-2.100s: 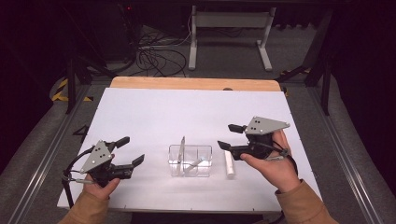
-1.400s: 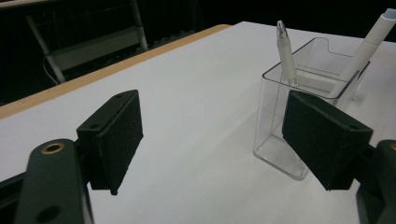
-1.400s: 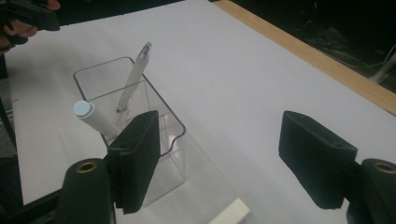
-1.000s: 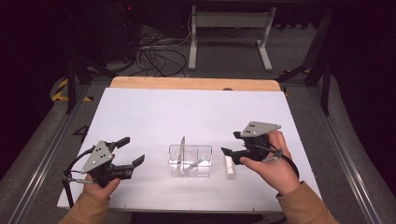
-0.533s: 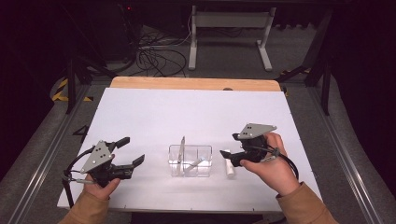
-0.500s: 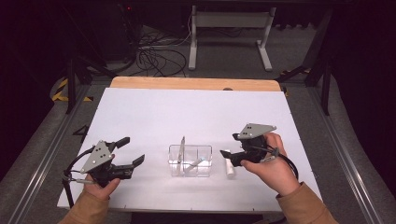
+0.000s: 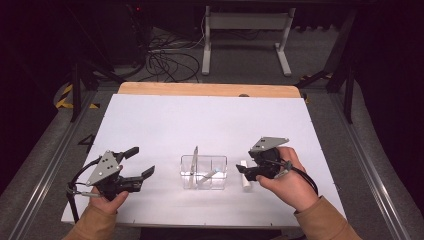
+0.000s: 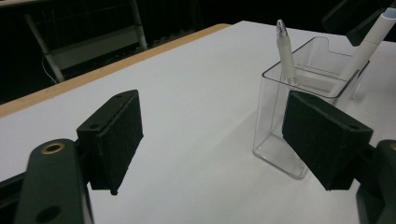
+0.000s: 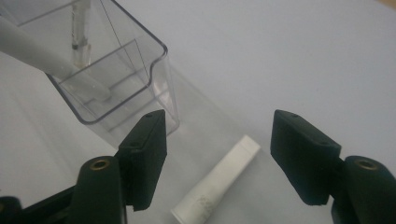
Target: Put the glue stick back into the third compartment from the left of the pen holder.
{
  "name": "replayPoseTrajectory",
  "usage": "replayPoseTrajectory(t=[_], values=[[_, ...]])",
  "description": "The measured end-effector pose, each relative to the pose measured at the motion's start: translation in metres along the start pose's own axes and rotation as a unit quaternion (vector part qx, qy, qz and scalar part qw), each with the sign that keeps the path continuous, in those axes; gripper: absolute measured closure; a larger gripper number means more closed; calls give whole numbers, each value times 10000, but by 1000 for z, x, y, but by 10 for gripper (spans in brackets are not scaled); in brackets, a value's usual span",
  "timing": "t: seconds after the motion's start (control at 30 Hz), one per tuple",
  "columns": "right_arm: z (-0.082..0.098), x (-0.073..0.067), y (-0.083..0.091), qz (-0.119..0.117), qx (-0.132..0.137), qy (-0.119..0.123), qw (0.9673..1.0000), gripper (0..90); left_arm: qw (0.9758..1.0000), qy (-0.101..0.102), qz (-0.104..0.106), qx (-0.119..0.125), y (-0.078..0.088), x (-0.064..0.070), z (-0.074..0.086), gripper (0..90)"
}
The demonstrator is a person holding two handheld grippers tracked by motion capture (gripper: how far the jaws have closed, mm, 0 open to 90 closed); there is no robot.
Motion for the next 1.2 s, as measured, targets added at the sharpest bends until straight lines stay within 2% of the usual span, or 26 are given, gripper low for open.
replayPoseTrajectory(t=[0.3,0.43,0.63,0.8,0.93,1.03,1.2], values=[[6,-1,-12,154,-488,-575,9970,448,10000,-17,-13,13,0,0,0,212],[8,0,-15,138,-645,-984,9930,479,10000,-21,-12,7,0,0,0,212],[9,0,-21,148,-837,-1337,9874,500,10000,-29,-12,6,0,0,0,212],[11,-1,-25,190,-1035,-1622,9811,511,10000,-32,-10,6,0,0,0,212],[11,-1,-28,254,-1187,-1892,9744,524,10000,-30,-11,9,1,0,0,212],[12,-1,-30,279,-1329,-2146,9672,538,10000,-30,-13,5,1,0,0,212],[14,-1,-32,297,-1494,-2362,9597,545,10000,-36,-15,3,0,0,0,212]])
Point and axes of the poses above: each handheld gripper's, and its own axes: y roughly backward along the jaws, z roughly out of its underside, x roughly to its right, the point moved 1 cm from there along -y, roughly forward along the jaws, and after that the axes turned 6 degrees about -z, right-handed, at the moved point
